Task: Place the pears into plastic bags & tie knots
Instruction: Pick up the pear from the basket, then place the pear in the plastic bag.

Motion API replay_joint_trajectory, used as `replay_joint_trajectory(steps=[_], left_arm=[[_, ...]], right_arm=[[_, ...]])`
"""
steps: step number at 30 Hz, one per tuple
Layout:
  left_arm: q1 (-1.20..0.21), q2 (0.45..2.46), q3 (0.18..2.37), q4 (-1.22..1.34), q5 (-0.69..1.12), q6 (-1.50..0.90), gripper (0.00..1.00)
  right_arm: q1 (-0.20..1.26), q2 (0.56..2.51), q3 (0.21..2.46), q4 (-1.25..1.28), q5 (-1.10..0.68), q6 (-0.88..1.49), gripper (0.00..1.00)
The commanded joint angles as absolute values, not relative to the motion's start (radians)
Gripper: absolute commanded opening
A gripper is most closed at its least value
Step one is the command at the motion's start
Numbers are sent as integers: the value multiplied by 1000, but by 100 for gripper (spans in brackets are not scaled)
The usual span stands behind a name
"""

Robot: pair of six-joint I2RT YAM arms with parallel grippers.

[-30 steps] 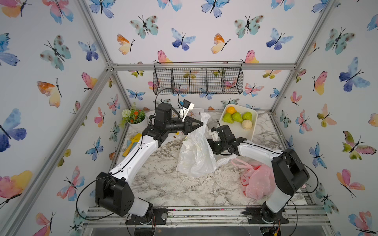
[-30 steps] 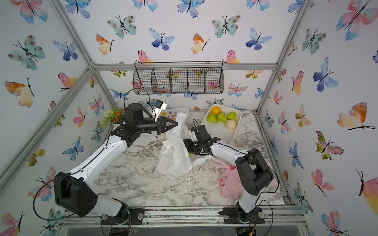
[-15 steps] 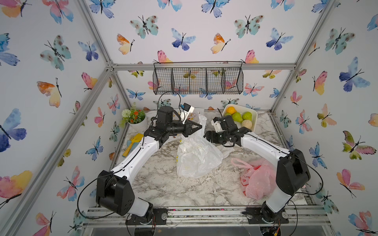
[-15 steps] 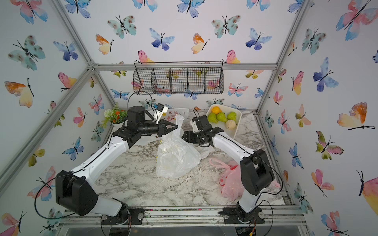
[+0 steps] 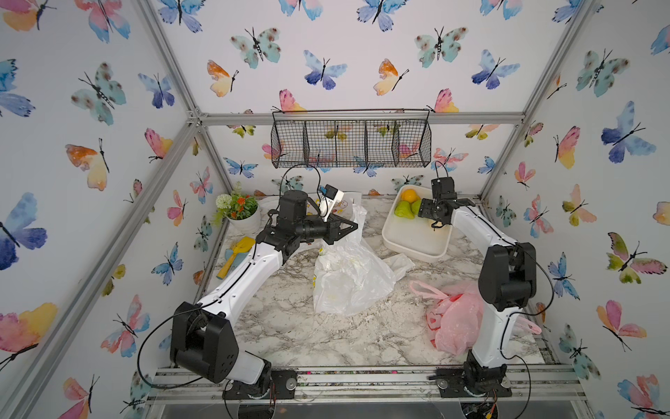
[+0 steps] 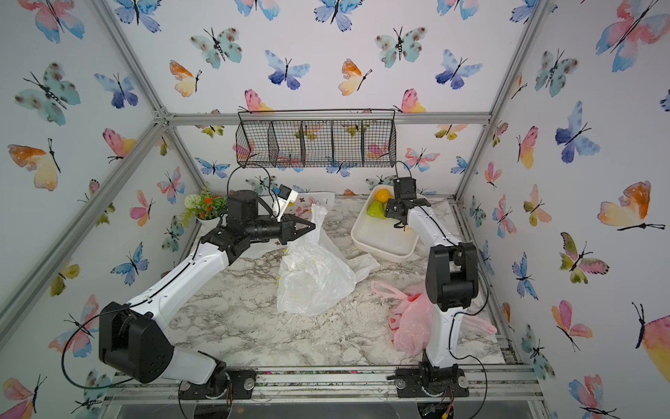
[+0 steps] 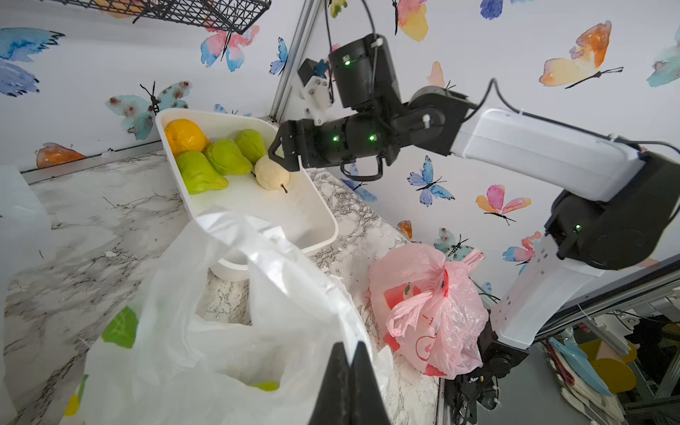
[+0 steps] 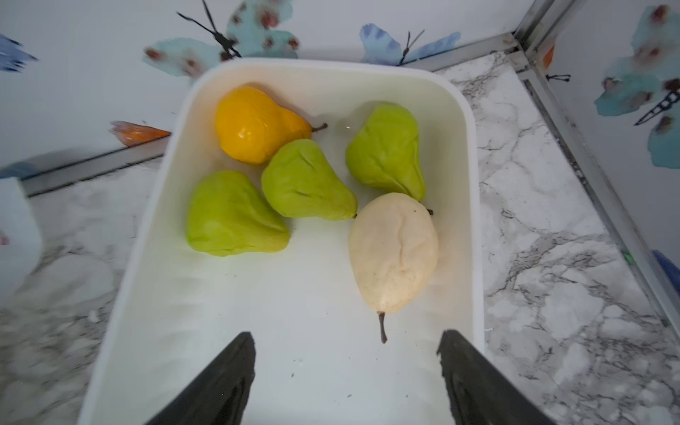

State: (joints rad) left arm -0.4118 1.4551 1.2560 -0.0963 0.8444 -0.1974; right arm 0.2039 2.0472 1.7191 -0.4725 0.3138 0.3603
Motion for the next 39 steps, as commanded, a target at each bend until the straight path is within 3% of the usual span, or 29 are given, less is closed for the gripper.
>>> replay_joint_trajectory(steps=[1, 12, 20, 24, 28, 34, 39], left_arm=[[-407, 1422, 1252, -103, 859, -175, 0], [-404, 1410, 1246, -121, 858, -174, 0], [-405, 1407, 1244, -125, 848, -185, 0], [-405, 1406, 1239, -123, 841, -189, 0], [-405, 1417, 1245, -116, 836, -189, 0], [-401, 1432, 1268, -135, 835, -170, 0], [-401, 1446, 1281, -145, 845, -163, 0]], right_arm=[[206, 2144, 1835, -531, 454, 315, 83], [171, 2405, 2000, -534, 557, 231, 85], [141, 2517, 2080, -546, 486, 244, 83], [142, 2403, 2004, -501, 410, 266, 70], [149, 2154, 1826, -440, 217, 357, 57], [293, 1716, 1399, -212, -147, 480, 50], [452, 1614, 1251, -141, -549, 539, 48]])
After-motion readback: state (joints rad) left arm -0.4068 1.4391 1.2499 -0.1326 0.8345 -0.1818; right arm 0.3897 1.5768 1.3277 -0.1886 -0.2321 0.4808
